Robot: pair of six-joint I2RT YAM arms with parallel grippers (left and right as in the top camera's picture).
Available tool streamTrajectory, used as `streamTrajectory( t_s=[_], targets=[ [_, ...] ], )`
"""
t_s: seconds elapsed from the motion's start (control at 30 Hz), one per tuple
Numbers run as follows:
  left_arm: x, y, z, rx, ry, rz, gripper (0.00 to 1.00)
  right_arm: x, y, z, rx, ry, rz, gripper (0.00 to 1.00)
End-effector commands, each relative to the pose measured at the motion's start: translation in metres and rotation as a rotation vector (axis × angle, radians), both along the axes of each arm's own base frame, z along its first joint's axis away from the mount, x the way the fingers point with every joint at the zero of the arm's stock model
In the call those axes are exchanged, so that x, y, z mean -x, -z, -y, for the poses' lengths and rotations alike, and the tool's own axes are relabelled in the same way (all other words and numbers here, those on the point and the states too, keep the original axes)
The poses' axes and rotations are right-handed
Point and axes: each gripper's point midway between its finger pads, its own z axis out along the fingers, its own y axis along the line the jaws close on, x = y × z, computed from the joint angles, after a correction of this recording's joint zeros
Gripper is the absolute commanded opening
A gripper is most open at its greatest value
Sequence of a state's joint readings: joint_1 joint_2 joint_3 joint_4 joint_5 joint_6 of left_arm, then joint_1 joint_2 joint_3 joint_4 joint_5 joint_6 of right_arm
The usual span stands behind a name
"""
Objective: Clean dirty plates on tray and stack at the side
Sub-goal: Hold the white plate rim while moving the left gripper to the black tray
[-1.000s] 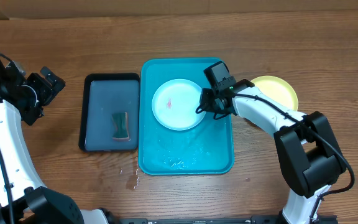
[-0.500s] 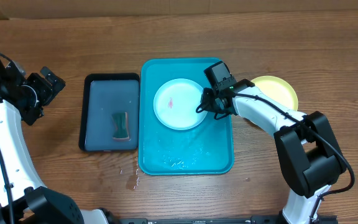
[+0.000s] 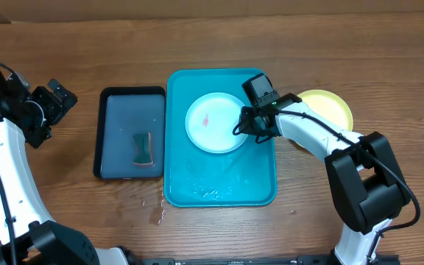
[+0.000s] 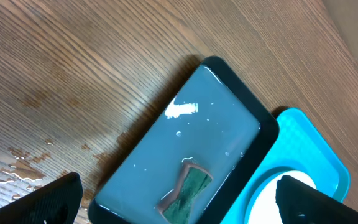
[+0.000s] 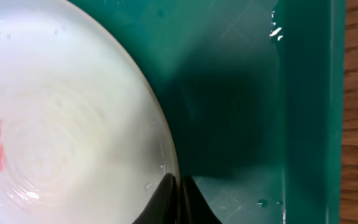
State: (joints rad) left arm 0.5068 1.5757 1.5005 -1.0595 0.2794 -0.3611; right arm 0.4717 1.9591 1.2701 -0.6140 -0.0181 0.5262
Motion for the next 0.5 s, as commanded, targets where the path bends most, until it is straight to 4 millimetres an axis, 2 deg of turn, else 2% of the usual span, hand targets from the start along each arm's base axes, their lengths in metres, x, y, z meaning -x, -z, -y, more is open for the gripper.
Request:
streamTrajectory(
  t_s=[0.0, 0.07, 0.13, 0.23, 0.37, 0.47],
  targets=[
    [-0.0009, -0.0055, -0.0023, -0.005, -0.009, 0.012, 1.0, -0.0034, -0.0105, 0.0023, 0.024, -0.045, 0.027, 0.06],
    [-0.001, -0.0055, -0.0023, -0.006, -0.009, 0.012, 1.0, -0.001, -0.0102, 0.0035, 0.033, -0.057, 0.018, 0.16],
    [-0.0009, -0.0055, -0.0023, -0.005, -0.009, 0.012, 1.0, 0.0017, -0.0093, 0.0049, 0.039, -0.057, 0.006, 0.16],
    [-0.0009, -0.0055, -0.0023, -0.005, -0.009, 0.012, 1.0, 0.0036, -0.0085, 0.0059, 0.043, -0.057, -0.002, 0.15],
    [-0.0009, -0.0055, -0.0023, -0.005, -0.009, 0.012, 1.0, 0.0018, -0.0099, 0.005, 0.04, -0.057, 0.004, 0.04],
    [-0.0009, -0.0055, -0.0023, -0.005, -0.009, 0.012, 1.0, -0.0004, -0.0127, 0.0039, 0.044, -0.08, 0.014, 0.04]
  ],
)
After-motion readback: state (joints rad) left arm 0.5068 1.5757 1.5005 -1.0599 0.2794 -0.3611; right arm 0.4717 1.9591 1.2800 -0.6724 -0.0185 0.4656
